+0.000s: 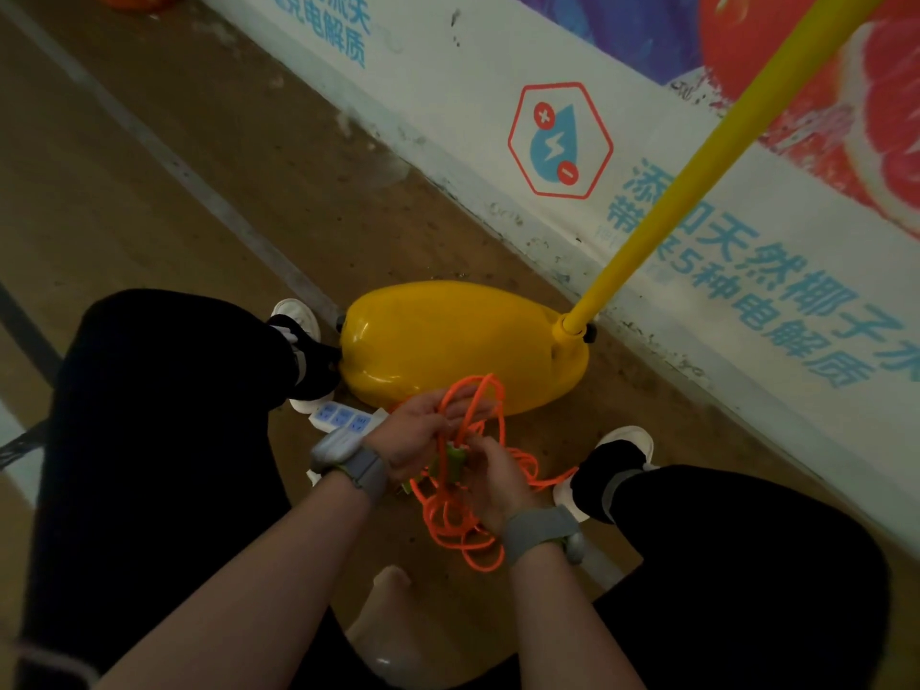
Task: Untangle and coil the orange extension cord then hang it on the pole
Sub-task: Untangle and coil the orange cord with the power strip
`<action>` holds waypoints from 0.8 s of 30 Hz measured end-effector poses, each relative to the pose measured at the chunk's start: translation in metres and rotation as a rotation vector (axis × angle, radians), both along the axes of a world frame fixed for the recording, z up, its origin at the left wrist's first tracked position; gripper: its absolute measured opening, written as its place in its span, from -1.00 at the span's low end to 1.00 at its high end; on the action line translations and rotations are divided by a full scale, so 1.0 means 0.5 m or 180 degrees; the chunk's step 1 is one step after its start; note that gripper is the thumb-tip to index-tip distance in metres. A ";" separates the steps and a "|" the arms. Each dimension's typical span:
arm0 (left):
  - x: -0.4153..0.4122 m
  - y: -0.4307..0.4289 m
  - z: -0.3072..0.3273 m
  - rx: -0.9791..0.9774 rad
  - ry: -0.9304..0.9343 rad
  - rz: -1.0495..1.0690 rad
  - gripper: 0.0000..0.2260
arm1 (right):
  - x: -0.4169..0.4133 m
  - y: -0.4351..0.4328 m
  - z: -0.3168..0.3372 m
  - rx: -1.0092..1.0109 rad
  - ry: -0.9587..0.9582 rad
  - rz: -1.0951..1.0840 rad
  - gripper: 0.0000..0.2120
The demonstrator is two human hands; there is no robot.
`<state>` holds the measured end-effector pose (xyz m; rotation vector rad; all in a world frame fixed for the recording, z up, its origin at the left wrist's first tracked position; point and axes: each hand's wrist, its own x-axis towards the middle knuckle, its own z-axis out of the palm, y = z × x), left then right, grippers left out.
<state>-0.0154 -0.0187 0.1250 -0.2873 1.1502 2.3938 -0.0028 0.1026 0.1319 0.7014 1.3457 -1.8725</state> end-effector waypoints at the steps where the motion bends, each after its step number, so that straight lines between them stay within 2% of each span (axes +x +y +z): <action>1: 0.001 0.000 -0.004 -0.0077 -0.0047 0.0051 -0.49 | 0.004 0.002 -0.009 0.0028 -0.0060 0.0039 -0.78; 6: -0.003 -0.004 -0.008 -0.0232 -0.0195 0.0307 -0.62 | 0.002 0.019 -0.027 0.0418 0.0424 -0.0075 -0.91; 11: 0.003 -0.003 -0.002 -0.0565 -0.0154 -0.0017 -0.63 | -0.009 0.026 -0.020 0.0183 0.0599 -0.0171 -0.82; 13: 0.002 -0.003 -0.013 -0.0646 -0.0283 0.0043 -0.66 | -0.008 0.021 -0.016 0.0227 0.0559 -0.0401 -0.73; 15: 0.000 -0.009 -0.023 -0.0975 -0.0518 0.0283 -0.66 | -0.011 0.027 -0.022 0.0500 0.0549 -0.0858 -0.55; 16: -0.001 -0.014 -0.027 -0.1246 -0.0651 0.0477 -0.64 | -0.017 0.038 -0.023 0.0641 0.0526 -0.1138 -0.53; 19: -0.003 -0.032 -0.049 -0.1874 -0.0926 0.0917 -0.63 | -0.039 0.079 -0.035 0.0925 0.0389 -0.1541 -0.68; 22: -0.003 -0.030 -0.061 -0.2570 -0.0749 0.0316 -0.67 | -0.049 0.080 -0.040 0.0411 0.0313 -0.1800 -0.73; 24: 0.006 -0.011 -0.054 -0.2943 -0.0184 -0.0343 -0.68 | -0.044 0.060 -0.032 -0.0109 0.0374 -0.1729 -0.72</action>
